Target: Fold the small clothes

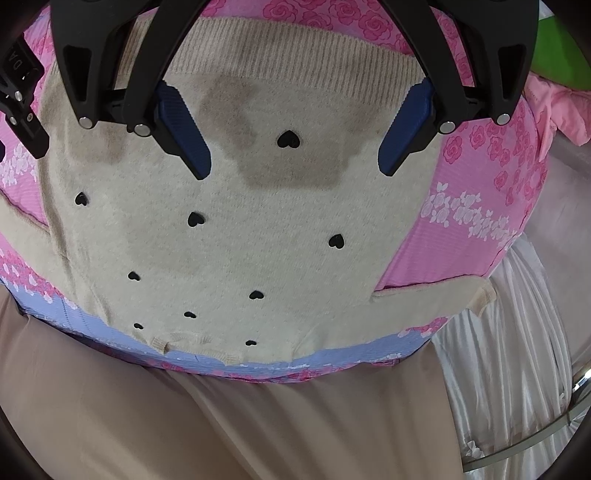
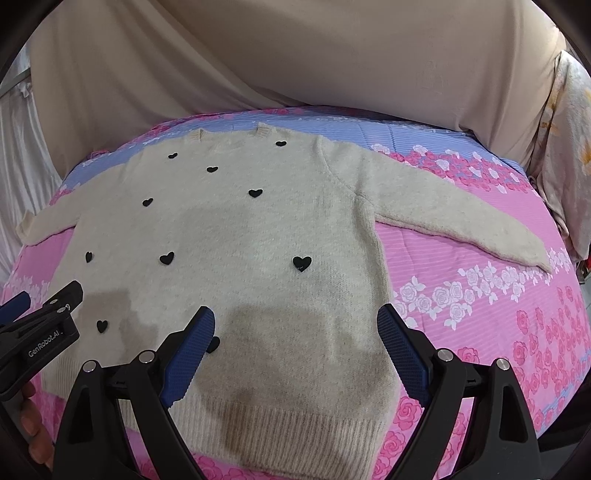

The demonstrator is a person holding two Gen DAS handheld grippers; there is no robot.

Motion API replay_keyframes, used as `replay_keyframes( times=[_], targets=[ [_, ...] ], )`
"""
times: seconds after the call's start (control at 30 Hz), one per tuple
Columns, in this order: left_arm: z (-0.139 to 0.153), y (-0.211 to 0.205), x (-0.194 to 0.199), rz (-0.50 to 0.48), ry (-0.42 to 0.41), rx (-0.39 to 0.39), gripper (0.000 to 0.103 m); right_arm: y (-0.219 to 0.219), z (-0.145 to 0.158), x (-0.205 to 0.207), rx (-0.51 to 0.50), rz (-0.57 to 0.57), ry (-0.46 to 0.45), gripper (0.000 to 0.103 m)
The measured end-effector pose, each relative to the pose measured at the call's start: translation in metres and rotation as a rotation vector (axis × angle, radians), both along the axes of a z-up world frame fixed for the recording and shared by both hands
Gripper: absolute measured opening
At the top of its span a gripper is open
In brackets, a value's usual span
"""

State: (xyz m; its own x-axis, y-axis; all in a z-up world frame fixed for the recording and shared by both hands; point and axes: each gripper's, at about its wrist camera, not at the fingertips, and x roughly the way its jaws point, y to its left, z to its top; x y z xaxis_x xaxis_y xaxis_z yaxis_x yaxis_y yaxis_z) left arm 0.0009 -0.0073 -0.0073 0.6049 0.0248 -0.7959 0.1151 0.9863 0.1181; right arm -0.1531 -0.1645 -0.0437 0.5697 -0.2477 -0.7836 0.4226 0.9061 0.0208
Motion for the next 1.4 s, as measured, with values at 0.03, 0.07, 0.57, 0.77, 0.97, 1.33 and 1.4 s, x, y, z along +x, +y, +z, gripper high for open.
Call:
replay_keyframes(
  times=[0.03, 0.07, 0.57, 0.77, 0.97, 1.33, 1.4],
  targets=[
    [0.0002, -0.0003, -0.0001, 0.000, 0.000, 0.001, 0.090, 0.0002, -0.0001, -0.0001, -0.001, 0.000, -0.001, 0.087],
    [0.0001, -0.0008, -0.0004, -0.001, -0.001, 0.002, 0.090, -0.0002, 0.0000, 0.0002, -0.001, 0.000, 0.000, 0.087],
    [0.0000, -0.0008, -0.0007, 0.002, 0.000, 0.003, 0.090, -0.0006, 0.0007, -0.0006, -0.001, 0.001, 0.001, 0.087],
    [-0.0005, 0.0002, -0.0014, 0.003, 0.002, 0.004, 0.090, -0.0014, 0.0007, -0.0008, 0.000, 0.001, 0.000, 0.087],
    [-0.0014, 0.0006, -0.0014, 0.003, 0.004, 0.005, 0.090, -0.0017, 0.0002, -0.0006, -0.001, 0.000, 0.000, 0.087],
    [-0.0029, 0.0001, -0.0007, 0.002, 0.007, 0.006, 0.090, -0.0012, -0.0013, 0.0018, 0.001, 0.001, 0.003, 0.087],
    [-0.0029, -0.0001, -0.0004, 0.002, 0.007, 0.005, 0.090, -0.0011, -0.0013, 0.0024, 0.001, 0.002, 0.004, 0.087]
  ],
)
